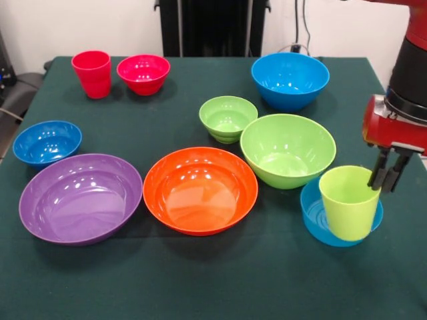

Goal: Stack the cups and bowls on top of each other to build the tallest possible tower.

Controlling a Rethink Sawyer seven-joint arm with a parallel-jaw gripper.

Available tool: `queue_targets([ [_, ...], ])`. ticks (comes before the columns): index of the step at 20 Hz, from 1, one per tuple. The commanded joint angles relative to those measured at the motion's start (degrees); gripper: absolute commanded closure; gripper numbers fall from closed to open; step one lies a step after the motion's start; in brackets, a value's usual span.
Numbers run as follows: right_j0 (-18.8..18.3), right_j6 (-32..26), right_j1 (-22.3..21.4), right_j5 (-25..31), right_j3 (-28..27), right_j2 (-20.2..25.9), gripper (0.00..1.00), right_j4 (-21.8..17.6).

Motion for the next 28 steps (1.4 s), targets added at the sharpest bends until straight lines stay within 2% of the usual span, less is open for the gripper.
queue_targets([
  [1,1.6,10.7,1.4,7.1,0.1,0.6,1.00,0.0],
  [7,2.6,10.8,0.9,6.7,1.7,-0.8,1.00,0.3],
  [21,3.8,9.6,-0.1,4.8,5.0,-0.5,1.00,2.2],
  [28,4.9,10.1,0.0,4.1,6.1,-2.7,1.00,1.9],
])
